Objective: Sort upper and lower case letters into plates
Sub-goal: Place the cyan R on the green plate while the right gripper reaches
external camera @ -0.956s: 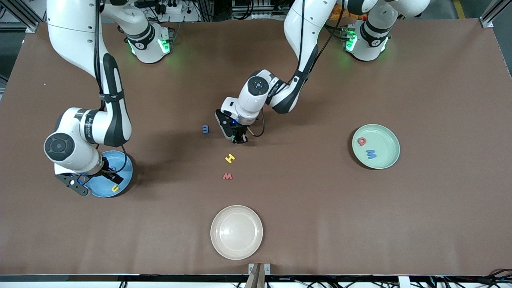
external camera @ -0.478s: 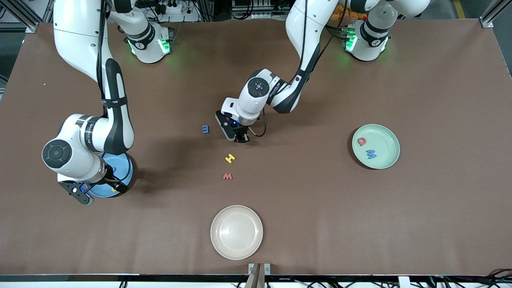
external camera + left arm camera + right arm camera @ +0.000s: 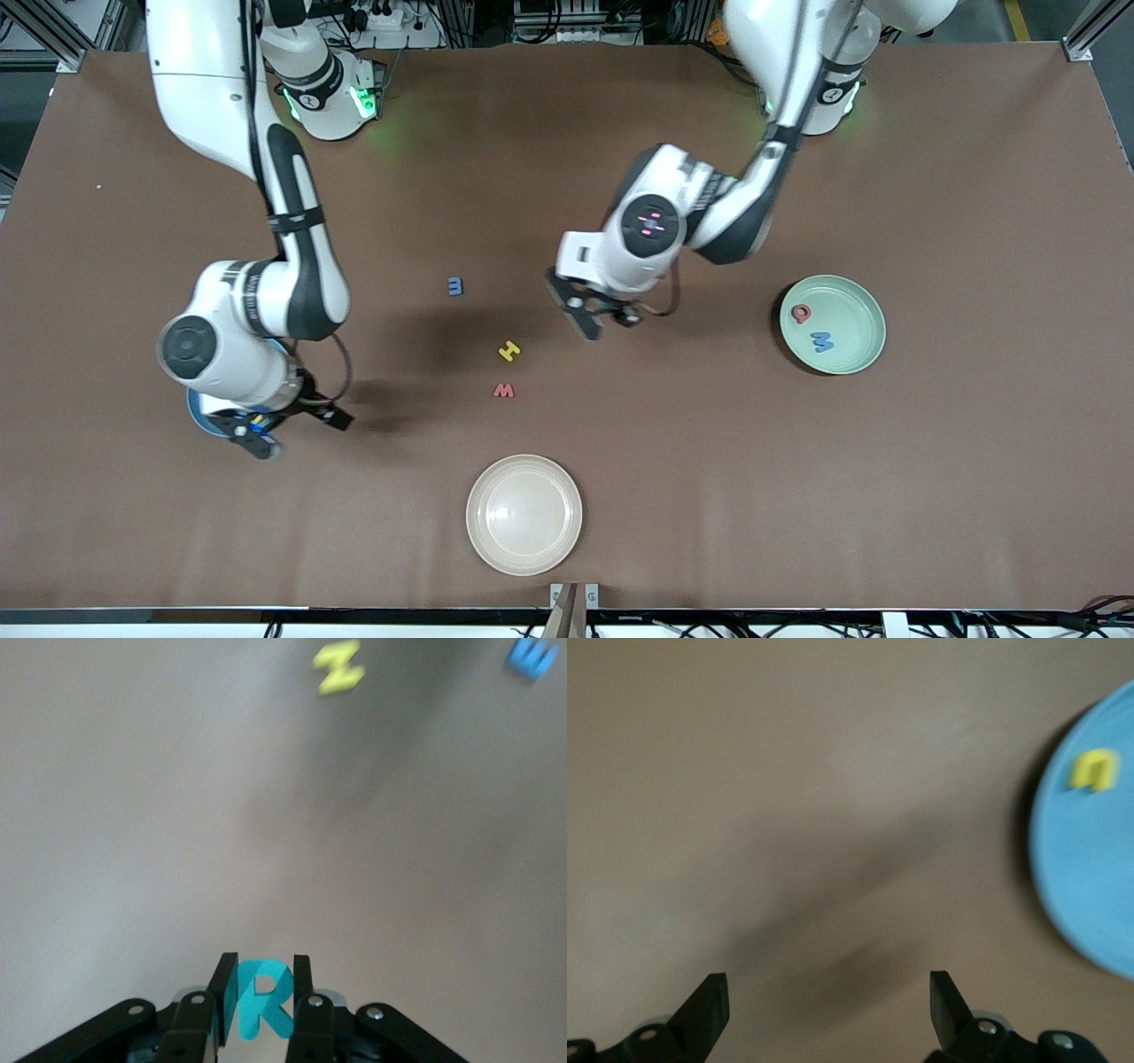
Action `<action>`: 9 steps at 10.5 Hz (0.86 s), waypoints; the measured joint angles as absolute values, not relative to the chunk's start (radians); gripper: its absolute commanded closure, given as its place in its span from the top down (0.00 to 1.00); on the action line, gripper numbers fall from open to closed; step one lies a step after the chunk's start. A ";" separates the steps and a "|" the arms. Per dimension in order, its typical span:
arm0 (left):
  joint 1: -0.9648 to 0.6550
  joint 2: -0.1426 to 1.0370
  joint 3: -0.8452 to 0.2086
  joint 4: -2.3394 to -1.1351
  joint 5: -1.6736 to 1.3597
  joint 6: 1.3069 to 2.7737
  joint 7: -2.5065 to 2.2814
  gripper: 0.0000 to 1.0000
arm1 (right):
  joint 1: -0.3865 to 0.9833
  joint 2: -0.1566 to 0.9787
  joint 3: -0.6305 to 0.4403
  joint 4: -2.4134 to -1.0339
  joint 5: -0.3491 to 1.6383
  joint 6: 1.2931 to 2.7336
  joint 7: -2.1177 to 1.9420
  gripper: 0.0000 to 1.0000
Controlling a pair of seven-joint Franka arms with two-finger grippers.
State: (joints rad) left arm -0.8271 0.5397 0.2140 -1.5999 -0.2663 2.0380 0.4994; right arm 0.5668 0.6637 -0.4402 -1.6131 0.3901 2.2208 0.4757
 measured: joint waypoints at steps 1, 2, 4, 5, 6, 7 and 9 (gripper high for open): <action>-0.784 0.506 0.216 -1.657 -0.234 2.036 0.567 0.00 | 0.580 0.664 -0.414 -1.597 0.389 2.221 0.455 1.00; -0.730 0.477 0.218 -1.725 -0.224 2.051 0.674 0.00 | 0.605 0.664 -0.400 -1.588 0.389 2.221 0.442 1.00; -0.635 0.437 0.243 -1.885 -0.223 2.179 0.900 0.00 | 0.662 0.674 -0.386 -1.586 0.389 2.219 0.384 1.00; -0.617 0.429 0.268 -1.957 -0.224 2.244 0.991 0.00 | 0.687 0.689 -0.380 -1.581 0.389 2.220 0.365 1.00; -0.614 0.424 0.304 -2.010 -0.234 2.276 1.075 0.00 | 0.711 0.714 -0.373 -1.560 0.389 2.222 0.364 1.00; -0.614 0.420 0.342 -2.042 -0.266 2.282 1.162 0.00 | 0.730 0.745 -0.369 -1.525 0.389 2.222 0.369 1.00; -0.614 0.418 0.415 -2.091 -0.348 2.284 1.328 0.00 | 0.740 0.828 -0.360 -1.413 0.389 2.223 0.387 1.00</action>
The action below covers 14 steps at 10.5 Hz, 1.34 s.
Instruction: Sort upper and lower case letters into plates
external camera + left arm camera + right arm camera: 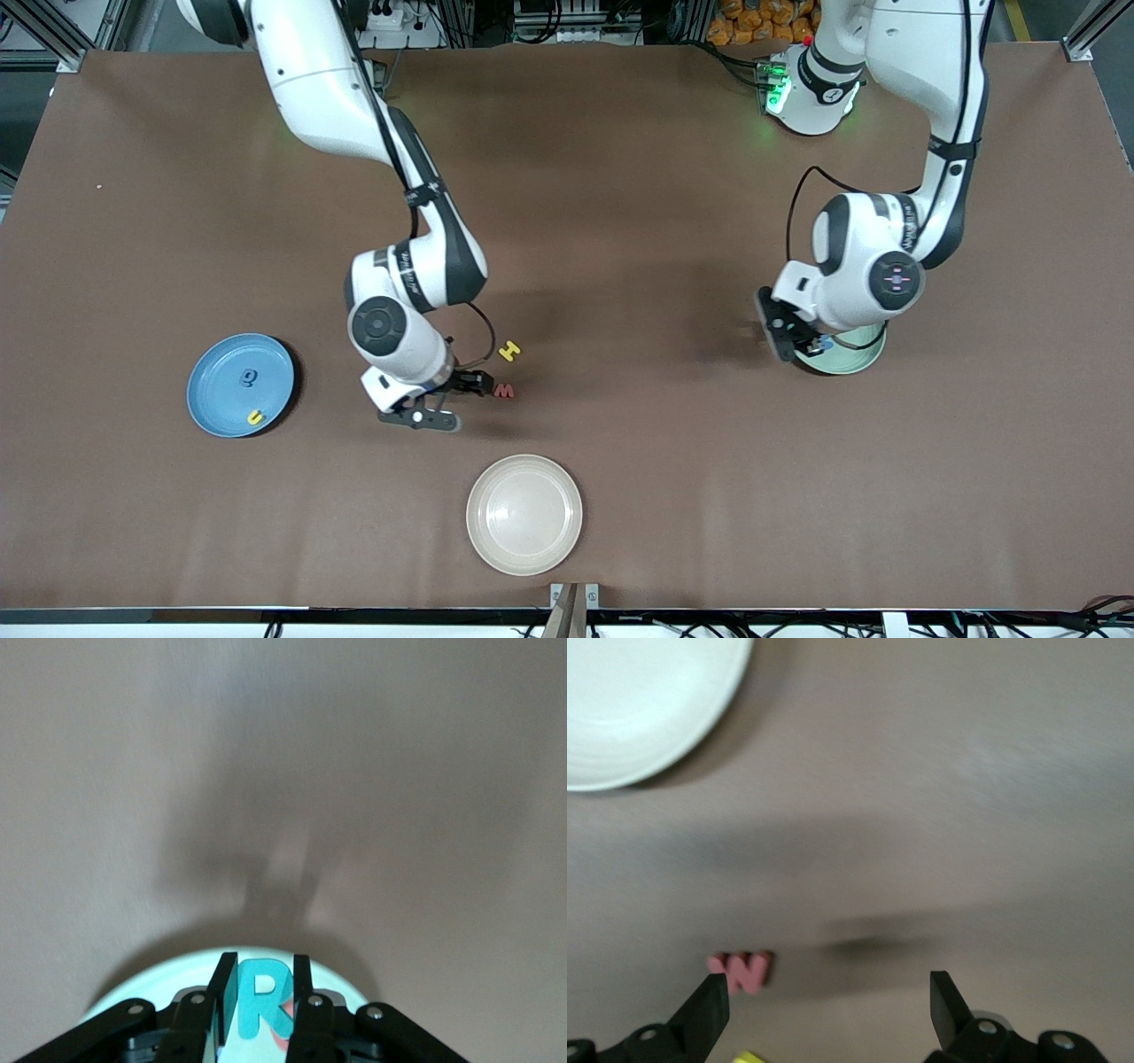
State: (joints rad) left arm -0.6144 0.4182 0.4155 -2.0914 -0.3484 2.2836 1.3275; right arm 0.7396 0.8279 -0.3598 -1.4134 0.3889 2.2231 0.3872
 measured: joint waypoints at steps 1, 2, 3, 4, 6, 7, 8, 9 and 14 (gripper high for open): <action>-0.613 0.417 0.447 -2.110 -0.361 2.285 1.379 0.00 | 0.738 0.873 -0.353 -1.347 0.389 2.223 0.396 1.00; -0.606 0.417 0.465 -2.122 -0.363 2.286 1.406 0.00 | 0.736 0.906 -0.341 -1.296 0.389 2.222 0.403 1.00; -0.596 0.415 0.472 -2.131 -0.363 2.286 1.421 0.00 | 0.738 0.928 -0.329 -1.264 0.389 2.220 0.408 1.00; -0.593 0.413 0.478 -2.140 -0.363 2.286 1.423 0.00 | 0.743 0.944 -0.321 -1.248 0.389 2.219 0.417 1.00; -0.593 0.409 0.490 -2.159 -0.364 2.286 1.423 0.71 | 0.756 0.974 -0.316 -1.234 0.389 2.218 0.442 1.00; -0.593 0.408 0.495 -2.168 -0.365 2.286 1.423 1.00 | 0.762 0.990 -0.315 -1.231 0.389 2.218 0.453 1.00; -0.593 0.407 0.503 -2.174 -0.371 2.286 1.423 1.00 | 0.766 1.003 -0.315 -1.226 0.389 2.218 0.467 1.00; -0.593 0.407 0.510 -2.179 -0.382 2.286 1.423 1.00 | 0.767 1.012 -0.315 -1.223 0.389 2.218 0.478 1.00; -0.662 0.398 0.485 -2.167 -0.480 2.285 1.101 1.00 | 0.768 1.019 -0.316 -1.209 0.389 2.178 0.506 1.00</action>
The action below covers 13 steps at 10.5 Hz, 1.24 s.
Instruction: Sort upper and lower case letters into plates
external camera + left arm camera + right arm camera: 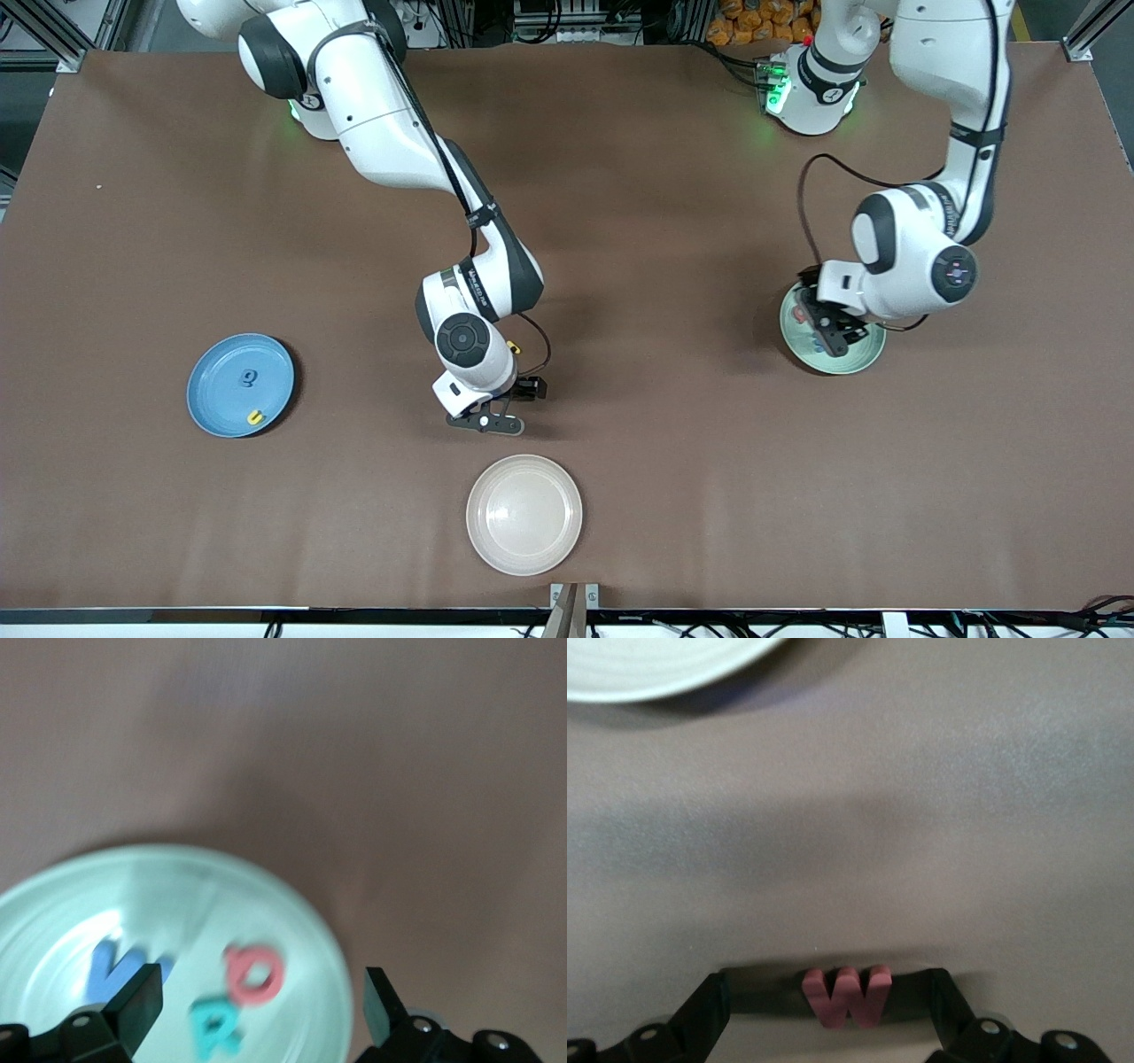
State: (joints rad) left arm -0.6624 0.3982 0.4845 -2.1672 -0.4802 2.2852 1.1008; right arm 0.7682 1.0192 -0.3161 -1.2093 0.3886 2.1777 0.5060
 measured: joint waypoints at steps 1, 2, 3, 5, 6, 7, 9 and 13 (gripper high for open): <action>-0.676 0.395 0.431 -2.153 -0.484 2.298 0.972 1.00 | 0.768 1.019 -0.316 -1.208 0.388 2.173 0.506 1.00; -0.684 0.395 0.372 -2.144 -0.485 2.325 0.861 1.00 | 0.769 1.019 -0.316 -1.208 0.387 2.172 0.506 1.00; -0.688 0.395 0.321 -2.143 -0.496 2.344 0.781 1.00 | 0.769 1.019 -0.317 -1.208 0.386 2.172 0.506 1.00; -0.690 0.397 0.258 -2.143 -0.627 2.354 0.720 1.00 | 0.770 1.019 -0.317 -1.208 0.386 2.172 0.507 0.35; -0.690 0.402 0.233 -2.143 -0.714 2.357 0.719 1.00 | 0.770 1.019 -0.318 -1.208 0.386 2.172 0.508 0.00; -0.692 0.409 0.206 -2.143 -0.774 2.375 0.719 1.00 | 0.770 1.018 -0.324 -1.205 0.385 2.166 0.513 0.00; -0.698 0.429 0.162 -2.128 -0.823 2.431 0.701 1.00 | 0.770 1.012 -0.333 -1.199 0.385 2.159 0.518 0.00; -0.708 0.455 0.075 -2.048 -0.836 2.465 0.484 1.00 | 0.764 1.009 -0.352 -1.197 0.385 2.162 0.519 0.00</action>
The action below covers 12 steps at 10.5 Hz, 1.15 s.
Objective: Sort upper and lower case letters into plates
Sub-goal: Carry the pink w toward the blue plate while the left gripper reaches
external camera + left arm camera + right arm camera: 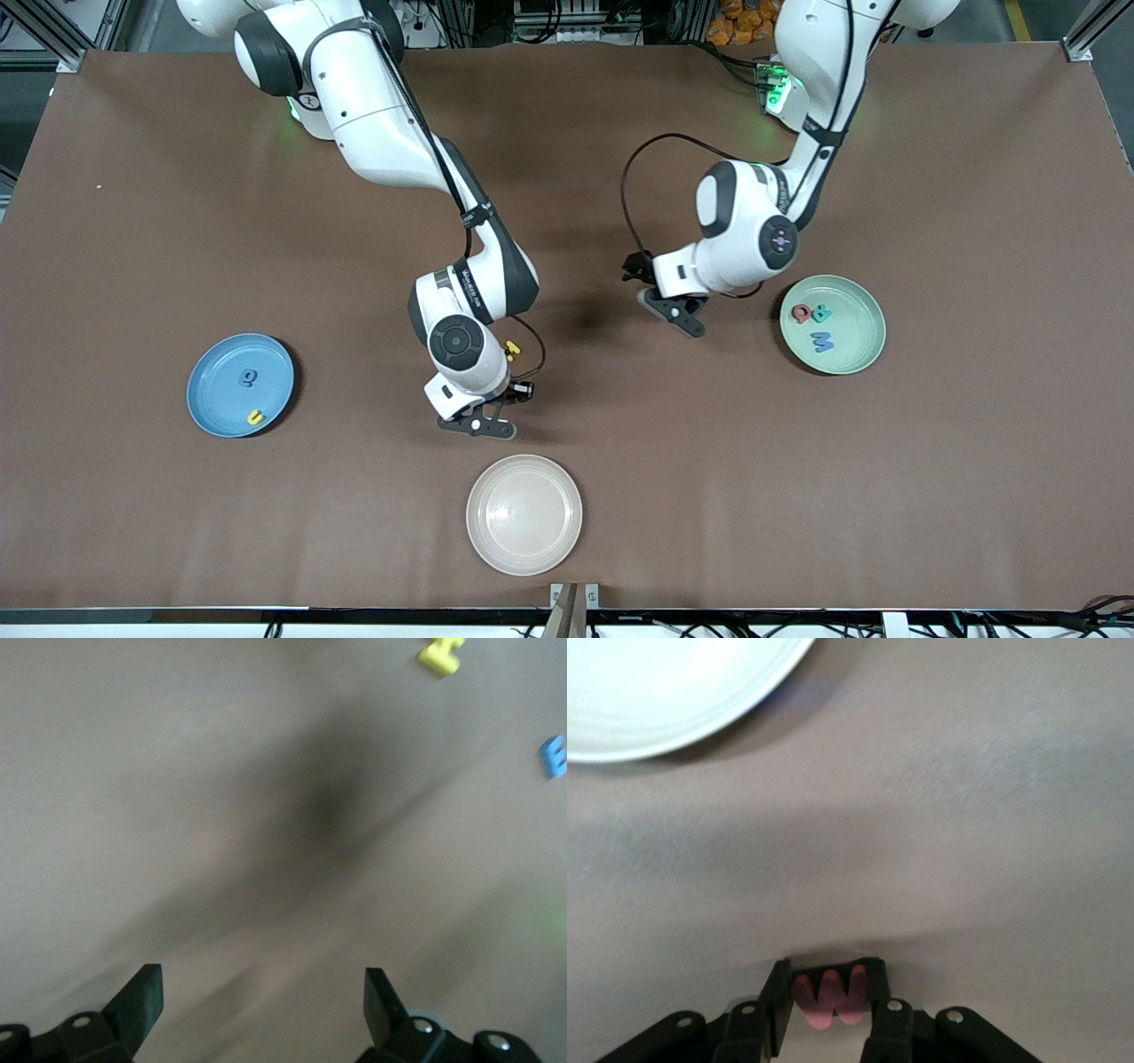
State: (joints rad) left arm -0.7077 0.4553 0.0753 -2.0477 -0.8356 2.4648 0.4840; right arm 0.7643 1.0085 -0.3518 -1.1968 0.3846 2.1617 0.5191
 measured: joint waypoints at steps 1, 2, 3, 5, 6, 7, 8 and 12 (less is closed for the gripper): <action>-0.717 0.467 0.052 -2.025 -0.836 2.493 0.426 1.00 | 0.757 1.001 -0.361 -1.195 0.385 2.162 0.520 0.00; -0.730 0.486 0.028 -2.004 -0.836 2.532 0.374 1.00 | 0.743 0.983 -0.371 -1.196 0.385 2.160 0.521 0.00; -0.747 0.507 0.006 -1.984 -0.836 2.572 0.334 1.00 | 0.719 0.957 -0.388 -1.202 0.383 2.144 0.522 0.00; -0.765 0.542 -0.028 -1.935 -0.836 2.611 0.309 1.00 | 0.653 0.893 -0.424 -1.250 0.307 2.077 0.511 0.00; -0.780 0.566 -0.039 -1.898 -0.836 2.623 0.299 1.00 | 0.615 0.859 -0.436 -1.294 0.241 2.056 0.497 0.00; -0.804 0.596 -0.043 -1.850 -0.836 2.644 0.274 1.00 | 0.578 0.823 -0.442 -1.358 0.178 2.056 0.478 0.00; -0.835 0.636 -0.044 -1.784 -0.836 2.670 0.241 1.00 | 0.539 0.784 -0.446 -1.435 0.128 2.065 0.445 0.00; -0.904 0.811 0.008 -1.525 -0.576 2.745 0.160 1.00 | 0.367 0.675 -0.445 -1.683 0.014 2.149 0.297 0.34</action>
